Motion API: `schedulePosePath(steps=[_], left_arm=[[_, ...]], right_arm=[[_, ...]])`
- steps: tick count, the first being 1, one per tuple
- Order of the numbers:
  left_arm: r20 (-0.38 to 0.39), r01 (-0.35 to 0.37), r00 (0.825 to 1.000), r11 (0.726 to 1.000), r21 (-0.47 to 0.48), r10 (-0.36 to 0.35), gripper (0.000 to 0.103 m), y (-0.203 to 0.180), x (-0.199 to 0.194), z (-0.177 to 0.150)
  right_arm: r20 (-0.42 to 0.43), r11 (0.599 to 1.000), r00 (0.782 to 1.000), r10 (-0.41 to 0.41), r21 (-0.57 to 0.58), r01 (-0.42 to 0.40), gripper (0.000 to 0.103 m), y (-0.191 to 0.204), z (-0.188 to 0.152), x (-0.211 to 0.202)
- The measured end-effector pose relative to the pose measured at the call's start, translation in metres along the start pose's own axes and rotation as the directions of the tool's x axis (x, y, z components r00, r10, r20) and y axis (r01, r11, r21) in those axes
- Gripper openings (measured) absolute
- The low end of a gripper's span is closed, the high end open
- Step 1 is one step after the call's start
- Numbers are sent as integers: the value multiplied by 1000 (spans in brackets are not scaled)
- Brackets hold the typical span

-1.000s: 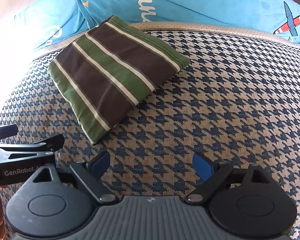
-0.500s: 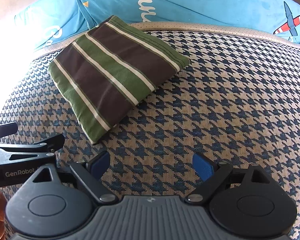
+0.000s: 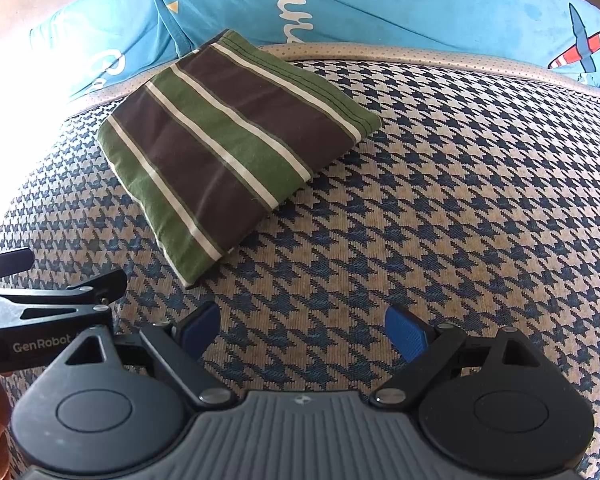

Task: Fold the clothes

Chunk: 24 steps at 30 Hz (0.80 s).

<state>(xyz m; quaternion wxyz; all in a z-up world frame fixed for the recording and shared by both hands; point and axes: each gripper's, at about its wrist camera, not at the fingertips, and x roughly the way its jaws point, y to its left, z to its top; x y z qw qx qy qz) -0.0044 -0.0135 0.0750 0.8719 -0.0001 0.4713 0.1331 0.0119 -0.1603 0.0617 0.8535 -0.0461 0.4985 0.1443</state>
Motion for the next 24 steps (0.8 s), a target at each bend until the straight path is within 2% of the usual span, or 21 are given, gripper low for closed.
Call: schedulePosePath(steps=[24], left_arm=[[1,0,1000,1000,-1,0,103,-1,-1,0]], right_arm=[[2,1000,1000,18,-23,-18,90,1,0,-1]])
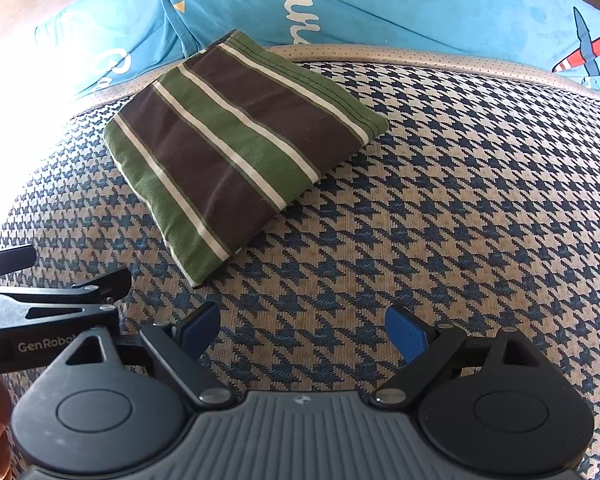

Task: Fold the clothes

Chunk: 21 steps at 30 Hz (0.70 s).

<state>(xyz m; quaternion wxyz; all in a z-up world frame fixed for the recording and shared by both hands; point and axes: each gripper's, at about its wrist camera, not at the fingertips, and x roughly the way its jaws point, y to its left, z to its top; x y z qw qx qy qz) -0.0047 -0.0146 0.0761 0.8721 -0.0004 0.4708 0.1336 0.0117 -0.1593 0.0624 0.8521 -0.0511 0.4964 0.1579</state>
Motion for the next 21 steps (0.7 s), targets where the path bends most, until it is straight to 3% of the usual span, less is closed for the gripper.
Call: schedulePosePath(steps=[21], left_arm=[[-34,-1,999,1000,-4,0,103,1,2,-2]], right_arm=[[-8,999,1000,20,-27,-21,90,4,-1,-3]])
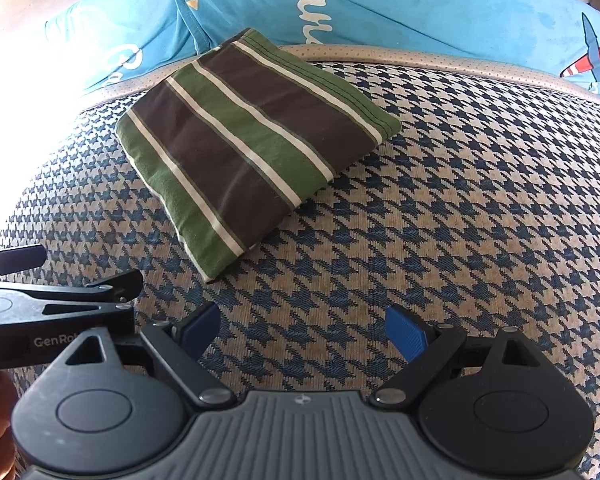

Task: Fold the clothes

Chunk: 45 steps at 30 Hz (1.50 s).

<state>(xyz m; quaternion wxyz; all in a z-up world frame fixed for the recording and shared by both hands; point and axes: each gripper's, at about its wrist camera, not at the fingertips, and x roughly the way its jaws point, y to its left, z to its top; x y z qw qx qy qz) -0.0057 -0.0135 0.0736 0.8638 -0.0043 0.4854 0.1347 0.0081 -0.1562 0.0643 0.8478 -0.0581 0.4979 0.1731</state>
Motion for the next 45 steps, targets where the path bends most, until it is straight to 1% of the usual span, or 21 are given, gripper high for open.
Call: schedulePosePath(steps=[14,24,32,40,45], left_arm=[[-32,17,999,1000,-14,-18,103,-1,5,1],[-38,25,999,1000,-18,-25,103,0,6,1],[-28,16,999,1000,-14,-17,103,-1,4,1],[-17,20,1000,1000,-14,-21,103,0,-2,2],[-10,5,1000,1000,-26,-5,103,2,-8,1]], right_arm=[[-14,1000,1000,15,-14,-15,90,0,1,1],[-17,1000,1000,16,-19,-17,90,-1,1,2],[-12,1000,1000,16,-22,-16,90,-1,1,1],[6,1000,1000,6,4,-6,90,-1,1,-4],[22,1000,1000,14,15,-14,90,3,1,-7]])
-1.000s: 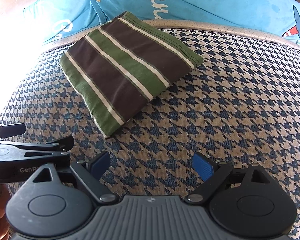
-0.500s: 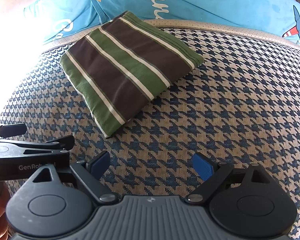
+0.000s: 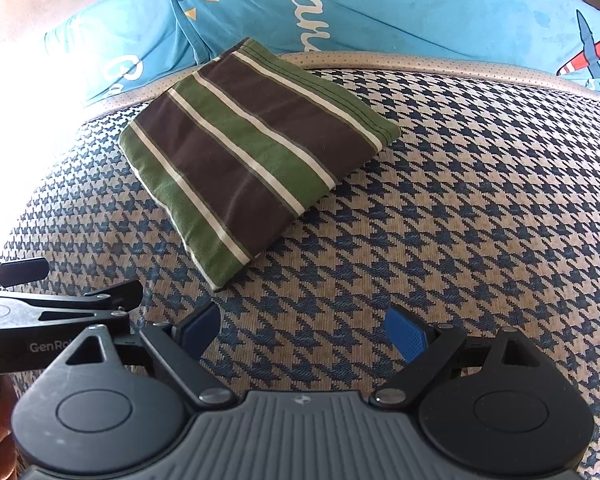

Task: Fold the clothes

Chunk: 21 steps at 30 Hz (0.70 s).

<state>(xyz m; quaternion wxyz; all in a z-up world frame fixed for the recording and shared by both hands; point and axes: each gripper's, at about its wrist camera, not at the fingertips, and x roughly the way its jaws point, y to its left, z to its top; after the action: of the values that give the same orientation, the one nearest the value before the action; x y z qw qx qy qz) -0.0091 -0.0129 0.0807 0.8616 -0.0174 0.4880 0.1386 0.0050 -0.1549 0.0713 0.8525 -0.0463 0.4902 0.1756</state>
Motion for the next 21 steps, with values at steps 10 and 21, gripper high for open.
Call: schedulePosePath(steps=[10,21], left_arm=[[20,-14,1000,1000,-8,15,103,3,-13,-2],[40,-19,999,1000,0,19,103,0,-23,-3]], right_arm=[[31,1000,999,18,-3,-18,90,6,2,-5],[51,1000,998,29,8,-30,90,6,0,-12]])
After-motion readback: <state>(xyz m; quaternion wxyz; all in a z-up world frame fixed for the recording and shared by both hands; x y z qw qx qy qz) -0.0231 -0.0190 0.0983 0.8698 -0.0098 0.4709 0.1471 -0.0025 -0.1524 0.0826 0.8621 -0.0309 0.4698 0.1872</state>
